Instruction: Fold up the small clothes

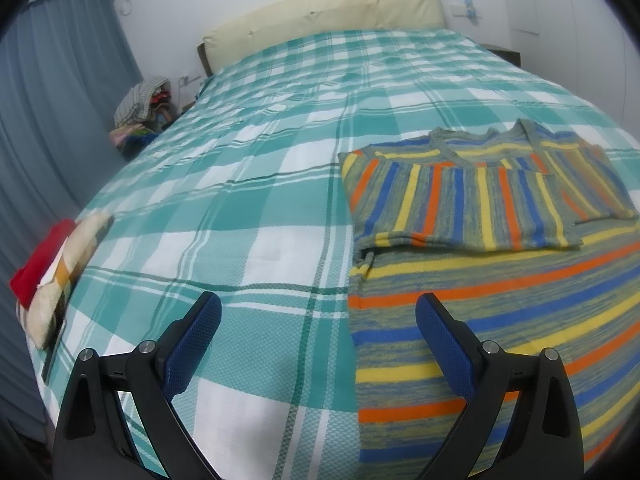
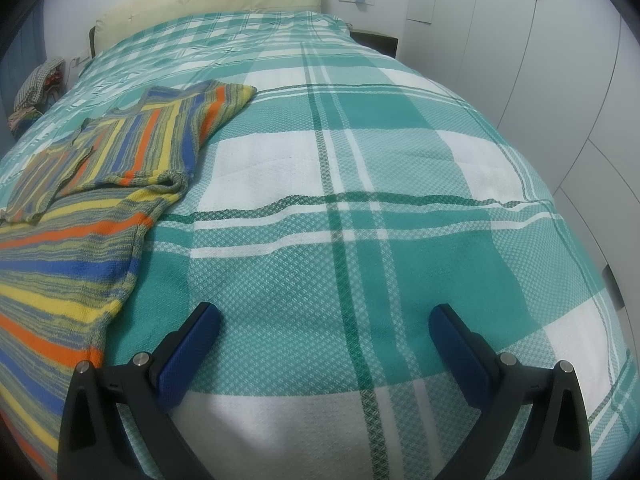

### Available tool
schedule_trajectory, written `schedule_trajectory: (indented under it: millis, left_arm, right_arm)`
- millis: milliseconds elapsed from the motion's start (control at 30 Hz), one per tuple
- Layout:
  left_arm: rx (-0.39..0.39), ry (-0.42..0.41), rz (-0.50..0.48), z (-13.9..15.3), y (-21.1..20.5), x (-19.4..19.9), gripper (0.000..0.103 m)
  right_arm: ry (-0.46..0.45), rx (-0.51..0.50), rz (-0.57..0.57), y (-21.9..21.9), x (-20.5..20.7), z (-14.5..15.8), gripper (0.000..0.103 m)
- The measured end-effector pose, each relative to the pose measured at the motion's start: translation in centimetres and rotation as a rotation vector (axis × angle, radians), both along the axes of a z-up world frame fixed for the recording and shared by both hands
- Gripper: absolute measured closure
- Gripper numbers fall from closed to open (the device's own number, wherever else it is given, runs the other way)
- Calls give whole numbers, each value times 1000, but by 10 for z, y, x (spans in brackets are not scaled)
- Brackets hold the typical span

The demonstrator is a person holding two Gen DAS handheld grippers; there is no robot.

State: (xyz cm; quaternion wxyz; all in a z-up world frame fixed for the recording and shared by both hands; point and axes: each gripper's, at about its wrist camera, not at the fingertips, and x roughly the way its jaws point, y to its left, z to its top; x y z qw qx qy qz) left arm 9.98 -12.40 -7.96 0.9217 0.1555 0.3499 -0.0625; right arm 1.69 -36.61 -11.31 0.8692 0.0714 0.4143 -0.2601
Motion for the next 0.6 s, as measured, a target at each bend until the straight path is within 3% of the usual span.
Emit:
schedule_trajectory:
  millis: [600]
  left_arm:
    - [0,-5,-15,-1,-3,0,5]
  right_arm:
    - [1,0,1,0,1,0,0]
